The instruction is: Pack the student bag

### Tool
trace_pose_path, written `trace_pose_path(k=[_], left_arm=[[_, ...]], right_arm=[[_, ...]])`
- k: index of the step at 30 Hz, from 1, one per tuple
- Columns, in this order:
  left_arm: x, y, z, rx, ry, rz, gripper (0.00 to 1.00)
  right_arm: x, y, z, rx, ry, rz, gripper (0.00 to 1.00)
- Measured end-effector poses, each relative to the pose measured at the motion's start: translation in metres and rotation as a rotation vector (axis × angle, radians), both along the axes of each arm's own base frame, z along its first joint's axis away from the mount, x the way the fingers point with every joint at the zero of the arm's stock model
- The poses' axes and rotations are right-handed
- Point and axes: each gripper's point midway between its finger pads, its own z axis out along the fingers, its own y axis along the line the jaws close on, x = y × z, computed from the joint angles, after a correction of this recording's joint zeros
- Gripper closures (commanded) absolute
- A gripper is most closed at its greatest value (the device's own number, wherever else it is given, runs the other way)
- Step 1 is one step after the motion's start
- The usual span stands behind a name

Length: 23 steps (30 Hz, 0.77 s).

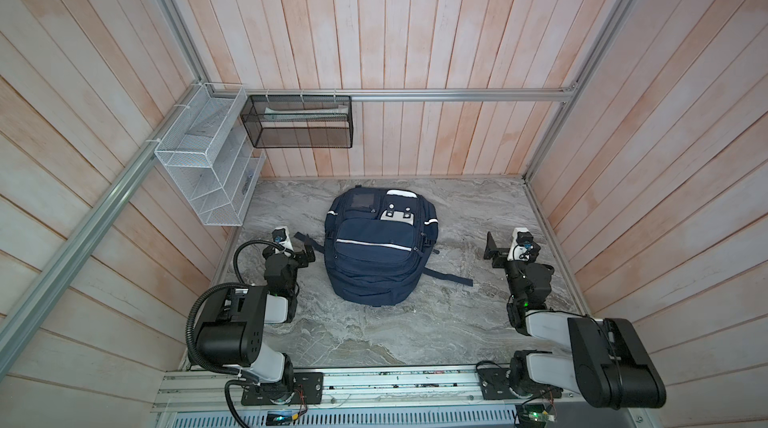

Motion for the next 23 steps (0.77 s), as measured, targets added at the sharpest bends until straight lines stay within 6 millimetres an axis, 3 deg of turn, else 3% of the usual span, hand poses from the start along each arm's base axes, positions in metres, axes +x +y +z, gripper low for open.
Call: trace_pose_path(k=[2, 4, 13, 23], left_arm=[[0.0, 0.0, 0.0, 0.0, 0.0, 0.0, 0.0], [0.0, 0.0, 0.0, 0.0, 0.0, 0.0, 0.0], [0.0, -0.001, 0.0, 0.0, 0.0, -0.001, 0.0], [0.0, -0.001, 0.0, 0.0, 0.0, -0.001, 0.0]], right_arm=[[0.01, -0.008, -0.031, 0.028, 0.079, -0.025, 0.02], [0.007, -0.024, -0.059, 0.053, 0.178, -0.079, 0.02], [0.012, -0.028, -0.045, 0.063, 0.132, -0.119, 0.02], [0.013, -0.029, -0.048, 0.066, 0.15, -0.123, 0.02]])
